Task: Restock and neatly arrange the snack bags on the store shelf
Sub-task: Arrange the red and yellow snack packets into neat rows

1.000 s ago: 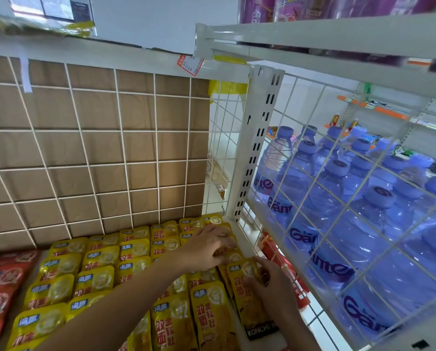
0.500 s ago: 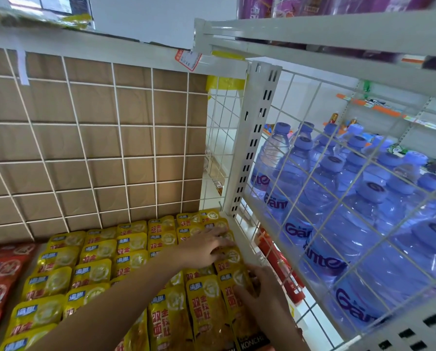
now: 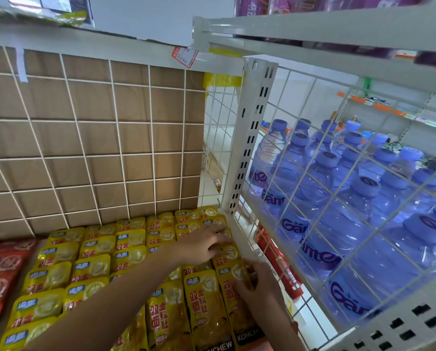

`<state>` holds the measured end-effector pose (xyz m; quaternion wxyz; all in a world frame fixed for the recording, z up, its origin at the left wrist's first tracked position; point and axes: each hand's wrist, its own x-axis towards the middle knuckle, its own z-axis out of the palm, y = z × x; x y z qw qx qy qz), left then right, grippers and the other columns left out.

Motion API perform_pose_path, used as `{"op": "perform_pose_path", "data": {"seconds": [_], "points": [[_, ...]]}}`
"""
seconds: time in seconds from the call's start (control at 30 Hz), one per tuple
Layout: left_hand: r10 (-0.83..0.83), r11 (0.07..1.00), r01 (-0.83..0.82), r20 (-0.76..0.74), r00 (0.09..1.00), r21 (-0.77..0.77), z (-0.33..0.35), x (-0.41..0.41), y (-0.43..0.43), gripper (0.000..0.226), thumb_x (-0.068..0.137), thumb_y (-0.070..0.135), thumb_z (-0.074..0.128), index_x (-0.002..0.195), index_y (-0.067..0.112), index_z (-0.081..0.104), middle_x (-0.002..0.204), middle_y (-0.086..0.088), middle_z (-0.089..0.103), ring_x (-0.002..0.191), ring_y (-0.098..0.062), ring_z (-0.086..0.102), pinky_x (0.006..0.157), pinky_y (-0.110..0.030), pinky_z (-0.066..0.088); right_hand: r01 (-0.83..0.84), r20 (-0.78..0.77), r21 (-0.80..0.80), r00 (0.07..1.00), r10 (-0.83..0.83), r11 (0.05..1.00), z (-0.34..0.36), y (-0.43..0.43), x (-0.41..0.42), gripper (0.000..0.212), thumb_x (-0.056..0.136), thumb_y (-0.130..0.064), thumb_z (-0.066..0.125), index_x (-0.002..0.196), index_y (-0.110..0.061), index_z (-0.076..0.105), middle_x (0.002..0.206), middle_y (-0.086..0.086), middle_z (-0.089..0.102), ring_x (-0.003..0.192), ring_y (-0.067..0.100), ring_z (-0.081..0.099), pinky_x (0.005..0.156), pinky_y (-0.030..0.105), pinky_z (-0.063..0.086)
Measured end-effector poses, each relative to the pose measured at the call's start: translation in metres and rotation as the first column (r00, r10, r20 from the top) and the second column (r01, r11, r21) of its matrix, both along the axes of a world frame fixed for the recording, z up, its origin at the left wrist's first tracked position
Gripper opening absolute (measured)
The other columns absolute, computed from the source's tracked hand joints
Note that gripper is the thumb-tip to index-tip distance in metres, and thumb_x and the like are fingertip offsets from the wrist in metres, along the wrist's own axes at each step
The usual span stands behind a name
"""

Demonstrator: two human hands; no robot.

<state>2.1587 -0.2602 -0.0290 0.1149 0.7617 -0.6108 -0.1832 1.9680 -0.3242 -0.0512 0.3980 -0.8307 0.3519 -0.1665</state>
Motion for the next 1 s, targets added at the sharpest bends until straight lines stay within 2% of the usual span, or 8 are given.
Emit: {"op": "perform_pose_path", "data": {"seconds": [0.17,0.33,0.4,0.5,0.6,0.77,0.9,1.0], "points": [[0.015,1.000,-0.015,0.003,1.000,-0.004,-0.002,0.001,0.001,0.045,0.098,0.025,0.043,0.142,0.033,0.034,0.157,0.006,0.008,0.145,-0.017,0.003,0.117,-0.040,0.008,0.030,0.028,0.069,0.999,-0.032,0.997,0.000,0.000,0.000,0.047,0.078,-0.032,0.071,0.119,-0.029,0.047,0.108,-0.007,0.053,0.094,0.003,0.055,0.075,0.018,0.049],[0.204,0.962,-0.212,-0.062,0.977,-0.174,0.001,0.009,0.008,0.046,0.099,0.013,0.038,0.143,0.023,0.032,0.152,0.001,0.027,0.140,-0.018,0.022,0.112,-0.028,0.017,-0.053,-0.022,0.040,0.998,0.054,0.998,0.008,-0.007,0.010,0.072,0.081,-0.043,0.064,0.143,-0.028,0.029,0.141,-0.011,0.036,0.129,0.010,0.038,0.105,0.036,0.038],[0.232,0.953,-0.241,-0.065,0.970,-0.185,0.001,0.015,0.010,0.046,0.098,0.012,0.039,0.142,0.021,0.033,0.150,0.000,0.031,0.138,-0.017,0.026,0.111,-0.028,0.020,-0.141,-0.005,0.051,0.990,0.141,0.989,0.014,-0.008,0.015,0.070,0.082,-0.040,0.066,0.141,-0.036,0.027,0.140,-0.019,0.033,0.128,-0.003,0.033,0.104,0.023,0.034],[0.231,0.961,-0.235,-0.044,0.972,-0.145,-0.003,0.021,0.010,0.046,0.098,0.016,0.041,0.143,0.022,0.032,0.150,0.001,0.031,0.138,-0.017,0.025,0.112,-0.028,0.019,-0.208,0.016,0.070,0.978,0.207,0.976,0.020,-0.006,0.021,0.055,0.082,-0.033,0.068,0.112,-0.057,0.029,0.112,-0.038,0.037,0.098,-0.027,0.041,0.081,0.005,0.039],[0.211,0.971,-0.209,0.008,0.977,-0.119,-0.006,0.023,0.009,0.047,0.098,0.018,0.042,0.143,0.022,0.033,0.149,0.002,0.033,0.138,-0.017,0.024,0.114,-0.031,0.018,-0.218,-0.014,0.036,0.976,0.218,0.975,0.017,-0.004,0.024,0.059,0.081,-0.038,0.065,0.127,-0.050,0.029,0.108,-0.034,0.042,0.096,-0.017,0.047,0.086,0.018,0.044],[0.188,0.977,-0.184,0.033,0.982,-0.112,-0.012,0.024,0.009,0.045,0.097,0.019,0.041,0.141,0.025,0.037,0.149,0.008,0.031,0.141,-0.016,0.016,0.116,-0.038,0.013,-0.202,-0.036,-0.003,0.979,0.202,0.979,0.012,-0.003,0.026,0.073,0.084,-0.038,0.063,0.145,-0.025,0.023,0.136,-0.011,0.041,0.120,0.006,0.045,0.097,0.023,0.038],[0.182,0.978,-0.177,0.038,0.983,-0.113,-0.013,0.025,0.009,0.046,0.097,0.019,0.041,0.141,0.026,0.036,0.150,0.009,0.029,0.142,-0.015,0.013,0.116,-0.040,0.010,-0.209,-0.021,0.018,0.978,0.209,0.978,0.007,-0.005,0.027,0.070,0.083,-0.039,0.064,0.141,-0.029,0.028,0.133,-0.012,0.045,0.114,0.005,0.049,0.094,0.026,0.043],[0.179,0.975,-0.173,0.028,0.984,-0.136,-0.015,0.025,0.011,0.045,0.097,0.020,0.041,0.142,0.026,0.036,0.151,0.009,0.028,0.142,-0.015,0.014,0.116,-0.039,0.010,-0.202,0.015,0.052,0.979,0.201,0.978,0.002,-0.007,0.027,0.057,0.081,-0.034,0.067,0.122,-0.051,0.031,0.122,-0.017,0.050,0.105,0.000,0.053,0.090,0.028,0.047]]}}
